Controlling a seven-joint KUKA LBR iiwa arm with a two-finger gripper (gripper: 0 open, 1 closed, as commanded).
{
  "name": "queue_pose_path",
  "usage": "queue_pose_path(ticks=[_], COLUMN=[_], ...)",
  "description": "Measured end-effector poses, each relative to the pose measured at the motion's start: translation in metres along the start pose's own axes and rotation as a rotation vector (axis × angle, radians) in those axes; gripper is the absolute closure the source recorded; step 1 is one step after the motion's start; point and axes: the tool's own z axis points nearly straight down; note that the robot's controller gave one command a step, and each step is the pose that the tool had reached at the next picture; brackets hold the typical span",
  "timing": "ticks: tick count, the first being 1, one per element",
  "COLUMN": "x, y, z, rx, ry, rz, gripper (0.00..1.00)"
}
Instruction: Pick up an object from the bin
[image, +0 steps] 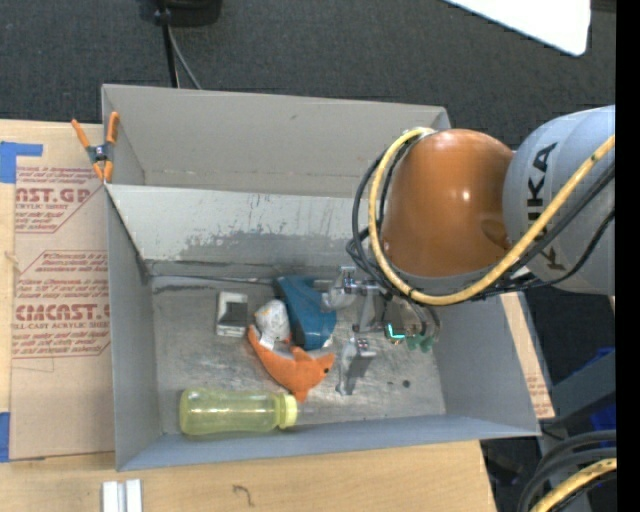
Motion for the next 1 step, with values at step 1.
queue_pose_path(ticks=[1], x=[-0.0016], y=[-0.0003], z=[-0.004], rx=[-0.001], ry=[-0.008], rz=[0.001], gripper=[0.0])
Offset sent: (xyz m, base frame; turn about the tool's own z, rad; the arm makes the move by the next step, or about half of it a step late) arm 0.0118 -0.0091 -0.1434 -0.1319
